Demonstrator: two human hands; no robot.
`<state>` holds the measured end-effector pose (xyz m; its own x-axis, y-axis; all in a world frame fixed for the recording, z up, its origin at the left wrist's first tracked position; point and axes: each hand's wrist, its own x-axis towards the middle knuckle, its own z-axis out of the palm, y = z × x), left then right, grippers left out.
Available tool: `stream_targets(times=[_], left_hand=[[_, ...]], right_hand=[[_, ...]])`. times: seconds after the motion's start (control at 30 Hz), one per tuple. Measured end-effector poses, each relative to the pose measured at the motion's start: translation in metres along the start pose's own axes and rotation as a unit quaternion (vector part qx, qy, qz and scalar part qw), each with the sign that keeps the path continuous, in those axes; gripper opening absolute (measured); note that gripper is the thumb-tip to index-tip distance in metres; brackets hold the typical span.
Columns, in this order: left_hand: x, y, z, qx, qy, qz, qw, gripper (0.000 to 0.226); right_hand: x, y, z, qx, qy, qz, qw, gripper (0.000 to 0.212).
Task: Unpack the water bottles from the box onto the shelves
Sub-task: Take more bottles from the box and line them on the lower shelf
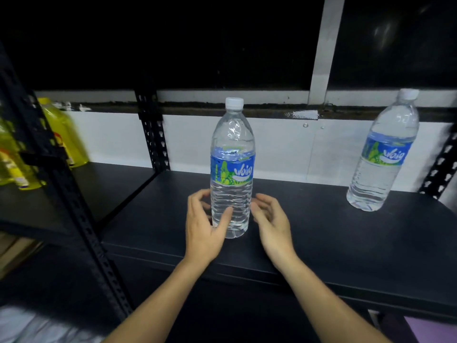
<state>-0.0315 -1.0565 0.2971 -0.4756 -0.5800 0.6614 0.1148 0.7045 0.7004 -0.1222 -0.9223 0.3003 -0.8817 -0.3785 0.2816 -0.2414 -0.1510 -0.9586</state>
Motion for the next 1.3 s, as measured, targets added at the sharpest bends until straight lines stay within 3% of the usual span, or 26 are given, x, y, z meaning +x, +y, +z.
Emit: stream_targets(times=[0.27, 0.63, 0.77, 0.93, 1.3], left_hand=[[-0.002, -0.005, 0.001, -0.045, -0.008, -0.022, 0.999, 0.045], [0.001, -0.005, -0.003, -0.105, -0.030, -0.039, 0.993, 0.040], [0.001, -0.008, -0.003, -0.104, -0.041, -0.038, 0.993, 0.038], [0.002, -0.010, -0.003, -0.099, -0.064, -0.048, 0.992, 0.041], [0.001, -0.006, -0.003, -0.101, -0.114, -0.068, 0.986, 0.037]], right_hand=[[0.001, 0.002, 0.000, -0.055, -0.125, 0.001, 0.991, 0.049], [0.001, 0.006, 0.000, -0.071, -0.109, -0.029, 0.991, 0.057], [0.001, 0.007, -0.001, -0.038, -0.097, -0.030, 0.994, 0.043], [0.000, 0.007, -0.001, -0.002, -0.109, -0.032, 0.994, 0.042], [0.002, 0.011, -0.002, -0.071, -0.072, -0.073, 0.992, 0.078]])
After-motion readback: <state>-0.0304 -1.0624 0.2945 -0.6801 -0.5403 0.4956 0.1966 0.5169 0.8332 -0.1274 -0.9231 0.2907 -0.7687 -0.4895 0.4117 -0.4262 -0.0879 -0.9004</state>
